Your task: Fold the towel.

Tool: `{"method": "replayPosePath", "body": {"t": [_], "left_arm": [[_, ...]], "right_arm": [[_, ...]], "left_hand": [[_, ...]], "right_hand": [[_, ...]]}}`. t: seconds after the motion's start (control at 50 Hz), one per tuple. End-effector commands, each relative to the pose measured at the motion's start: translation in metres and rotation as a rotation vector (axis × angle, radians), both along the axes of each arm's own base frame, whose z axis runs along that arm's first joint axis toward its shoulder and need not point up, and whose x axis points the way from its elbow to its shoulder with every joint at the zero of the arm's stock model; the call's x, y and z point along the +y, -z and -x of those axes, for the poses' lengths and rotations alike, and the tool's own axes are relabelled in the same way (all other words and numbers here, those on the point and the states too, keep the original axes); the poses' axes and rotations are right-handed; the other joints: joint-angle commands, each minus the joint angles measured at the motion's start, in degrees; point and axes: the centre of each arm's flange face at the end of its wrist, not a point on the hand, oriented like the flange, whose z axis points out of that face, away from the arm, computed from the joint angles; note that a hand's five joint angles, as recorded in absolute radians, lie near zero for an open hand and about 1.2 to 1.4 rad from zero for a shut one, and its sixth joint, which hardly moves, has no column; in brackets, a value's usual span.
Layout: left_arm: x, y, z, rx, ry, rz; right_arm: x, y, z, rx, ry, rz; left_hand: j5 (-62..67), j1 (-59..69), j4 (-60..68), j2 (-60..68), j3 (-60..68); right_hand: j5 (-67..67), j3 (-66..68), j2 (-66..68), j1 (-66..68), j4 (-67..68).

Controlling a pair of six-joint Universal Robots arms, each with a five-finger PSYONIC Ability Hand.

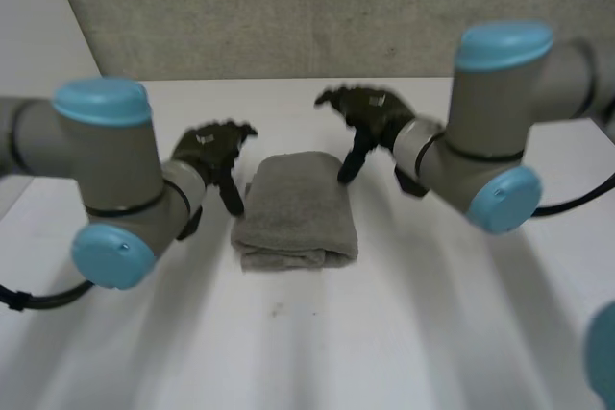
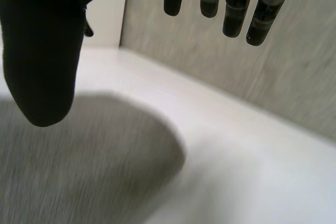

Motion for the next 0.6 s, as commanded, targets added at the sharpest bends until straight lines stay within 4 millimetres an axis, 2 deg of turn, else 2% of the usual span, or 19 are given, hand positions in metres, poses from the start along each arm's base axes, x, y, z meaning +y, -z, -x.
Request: {"method": "replayPosePath", "body": {"t": [0.02, 0.04, 0.06, 0.08, 0.1, 0.12, 0.14, 0.16, 0.2, 0.22, 0.26, 0.38, 0.48, 0.6], "left_arm": [[0.016, -0.085, -0.010, 0.100, -0.004, 0.185], [0.019, -0.097, -0.013, 0.114, -0.007, 0.212], [0.019, -0.097, -0.013, 0.114, -0.008, 0.212], [0.021, -0.108, -0.017, 0.125, -0.017, 0.234], [0.022, -0.116, -0.023, 0.132, -0.029, 0.251], [0.022, -0.116, -0.023, 0.132, -0.029, 0.251], [0.023, -0.128, -0.032, 0.140, -0.048, 0.276], [0.023, -0.128, -0.032, 0.140, -0.048, 0.277], [0.029, -0.147, -0.051, 0.152, -0.089, 0.313], [0.029, -0.147, -0.051, 0.152, -0.089, 0.314], [0.033, -0.155, -0.066, 0.152, -0.125, 0.332], [0.042, -0.157, -0.073, 0.155, -0.137, 0.334], [0.047, -0.144, -0.072, 0.175, -0.133, 0.276], [0.049, -0.138, -0.072, 0.194, -0.135, 0.243]], "right_arm": [[0.010, -0.094, 0.032, -0.096, 0.126, 0.189], [0.009, -0.105, 0.044, -0.097, 0.183, 0.214], [0.009, -0.105, 0.044, -0.097, 0.184, 0.214], [0.010, -0.114, 0.055, -0.098, 0.230, 0.231], [0.010, -0.114, 0.055, -0.098, 0.231, 0.231], [0.012, -0.119, 0.063, -0.096, 0.267, 0.242], [0.016, -0.125, 0.070, -0.094, 0.296, 0.262], [0.016, -0.126, 0.070, -0.094, 0.296, 0.262], [0.022, -0.132, 0.087, -0.077, 0.339, 0.296], [0.022, -0.132, 0.087, -0.077, 0.340, 0.296], [0.030, -0.133, 0.100, -0.052, 0.361, 0.318], [0.037, -0.124, 0.111, -0.018, 0.377, 0.301], [0.039, -0.107, 0.116, 0.016, 0.385, 0.246], [0.035, -0.101, 0.122, 0.026, 0.400, 0.229]], "left_hand": [[-0.3, 0.3, 0.3, 0.4, 0.4], [-0.3, 0.3, 0.3, 0.4, 0.4], [-0.3, 0.3, 0.3, 0.4, 0.4], [-0.3, 0.3, 0.3, 0.4, 0.4], [-0.3, 0.3, 0.3, 0.4, 0.4], [-0.3, 0.3, 0.3, 0.4, 0.4], [-0.2, 0.5, 0.4, 0.6, 0.5], [-0.2, 0.5, 0.5, 0.6, 0.5], [0.0, 0.7, 0.6, 0.7, 0.7], [0.0, 0.7, 0.6, 0.7, 0.7], [0.0, 0.7, 0.6, 0.7, 0.7], [0.5, 1.2, 1.1, 1.2, 1.2], [0.3, 1.0, 1.0, 1.1, 1.0], [0.3, 1.0, 1.0, 1.1, 1.0]], "right_hand": [[-0.8, 0.4, 0.4, -0.4, 0.0], [-0.8, 0.4, 0.4, -0.4, 0.0], [-0.8, 0.4, 0.4, -0.4, 0.0], [-0.8, 0.4, 0.4, -0.4, 0.0], [-0.8, 0.4, 0.4, -0.4, 0.0], [-0.8, 0.4, 0.4, -0.4, 0.0], [-0.8, 0.4, 0.4, -0.4, 0.0], [-0.8, 0.4, 0.4, -0.4, 0.0], [-0.8, 0.4, 0.4, -0.4, 0.0], [-0.8, 0.4, 0.4, -0.4, 0.0], [-0.8, 0.4, 0.4, -0.4, 0.0], [-0.8, 0.4, 0.4, -0.4, 0.0], [-0.8, 0.4, 0.4, -0.4, 0.0], [-0.8, 0.4, 0.4, -0.4, 0.0]]}}
